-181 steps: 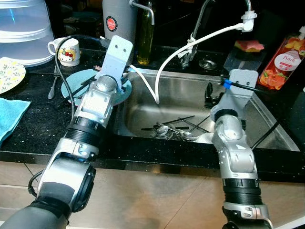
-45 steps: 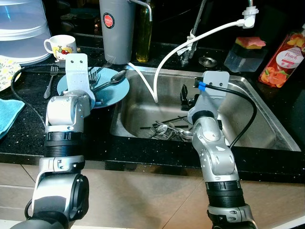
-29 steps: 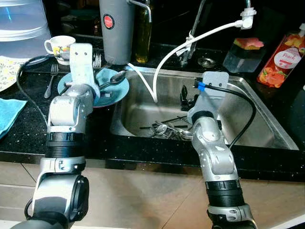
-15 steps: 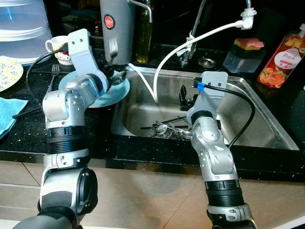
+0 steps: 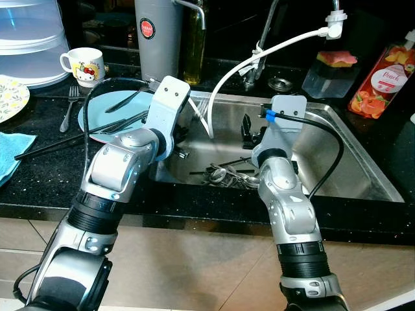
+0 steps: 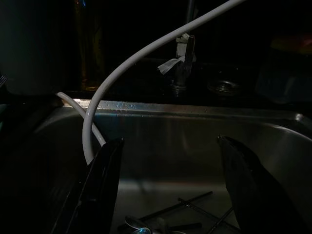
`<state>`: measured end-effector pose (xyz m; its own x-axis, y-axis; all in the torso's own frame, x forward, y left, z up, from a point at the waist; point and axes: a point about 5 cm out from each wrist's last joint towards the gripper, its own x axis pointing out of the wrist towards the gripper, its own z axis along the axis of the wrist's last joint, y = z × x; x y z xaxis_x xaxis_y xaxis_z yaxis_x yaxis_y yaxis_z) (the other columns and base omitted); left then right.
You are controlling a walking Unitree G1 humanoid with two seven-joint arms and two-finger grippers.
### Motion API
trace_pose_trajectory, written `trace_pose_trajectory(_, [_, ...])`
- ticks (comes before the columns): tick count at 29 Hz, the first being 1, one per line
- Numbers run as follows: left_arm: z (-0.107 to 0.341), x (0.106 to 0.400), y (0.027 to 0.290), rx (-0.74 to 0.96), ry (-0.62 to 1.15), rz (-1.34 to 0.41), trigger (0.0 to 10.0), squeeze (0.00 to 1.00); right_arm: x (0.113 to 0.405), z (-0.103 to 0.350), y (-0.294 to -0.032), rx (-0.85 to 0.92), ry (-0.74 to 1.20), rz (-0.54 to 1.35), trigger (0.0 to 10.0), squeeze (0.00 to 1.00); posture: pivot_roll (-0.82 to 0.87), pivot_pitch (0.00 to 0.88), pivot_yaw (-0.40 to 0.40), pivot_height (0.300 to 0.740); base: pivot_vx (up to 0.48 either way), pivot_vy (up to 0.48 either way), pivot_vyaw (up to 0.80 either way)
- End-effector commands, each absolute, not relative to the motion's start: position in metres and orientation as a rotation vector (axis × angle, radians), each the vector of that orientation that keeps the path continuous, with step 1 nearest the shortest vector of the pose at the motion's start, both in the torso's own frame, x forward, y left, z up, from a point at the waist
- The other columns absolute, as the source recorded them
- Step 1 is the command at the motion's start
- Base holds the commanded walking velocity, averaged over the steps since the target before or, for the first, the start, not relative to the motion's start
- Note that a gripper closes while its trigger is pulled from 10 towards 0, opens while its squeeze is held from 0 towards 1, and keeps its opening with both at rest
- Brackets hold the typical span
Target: Kitchen organization
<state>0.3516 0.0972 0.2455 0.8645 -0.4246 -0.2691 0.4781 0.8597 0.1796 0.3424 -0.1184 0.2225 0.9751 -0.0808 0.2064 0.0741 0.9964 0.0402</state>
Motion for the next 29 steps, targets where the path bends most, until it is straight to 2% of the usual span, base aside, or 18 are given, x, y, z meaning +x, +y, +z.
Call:
trace_pose_trajectory(1, [0.240,0.352,0.094,0.272,0.232,-0.496,10.0,1.00,0.342,0.227,-0.121,0.032,-0.221,-0.088,10.0,0.00,0.19,0.035,-0.085,0.740,0.000,0.000,0.00])
trace_pose_trajectory(4, [0.243,0.353,0.092,0.268,0.221,-0.496,10.0,1.00,0.341,0.230,-0.123,0.024,-0.230,-0.087,10.0,0.00,0.17,0.039,-0.080,0.740,0.000,0.000,0.00])
trace_pose_trajectory(5, [0.243,0.353,0.092,0.268,0.216,-0.491,10.0,0.00,0.340,0.231,-0.125,0.022,-0.236,-0.091,10.0,0.00,0.17,0.039,-0.079,0.740,0.000,0.000,0.00])
trace_pose_trajectory(10, [0.246,0.354,0.097,0.247,0.183,-0.478,10.0,0.00,0.339,0.228,-0.132,0.030,-0.232,-0.114,10.0,0.00,0.22,0.042,-0.090,0.740,0.000,0.000,0.00])
trace_pose_trajectory(12, [0.251,0.357,0.103,0.227,0.149,-0.484,10.0,0.00,0.343,0.226,-0.126,0.043,-0.226,-0.098,10.0,0.00,0.28,0.030,-0.094,0.740,0.000,0.000,0.00])
trace_pose_trajectory(20, [0.259,0.358,0.107,0.145,0.091,-0.496,10.0,0.00,0.351,0.230,-0.112,0.061,-0.236,-0.052,10.0,0.00,0.30,0.040,-0.124,0.740,0.000,0.000,0.00])
trace_pose_trajectory(25, [0.256,0.358,0.107,0.148,0.108,-0.484,10.0,0.00,0.353,0.233,-0.112,0.044,-0.239,-0.033,10.0,0.00,0.27,0.049,-0.119,0.740,0.000,0.000,0.00])
trace_pose_trajectory(29, [0.256,0.358,0.100,0.224,0.099,-0.497,10.0,0.00,0.347,0.232,-0.119,0.041,-0.239,-0.054,10.0,0.00,0.25,0.047,-0.092,0.740,0.000,0.000,0.00])
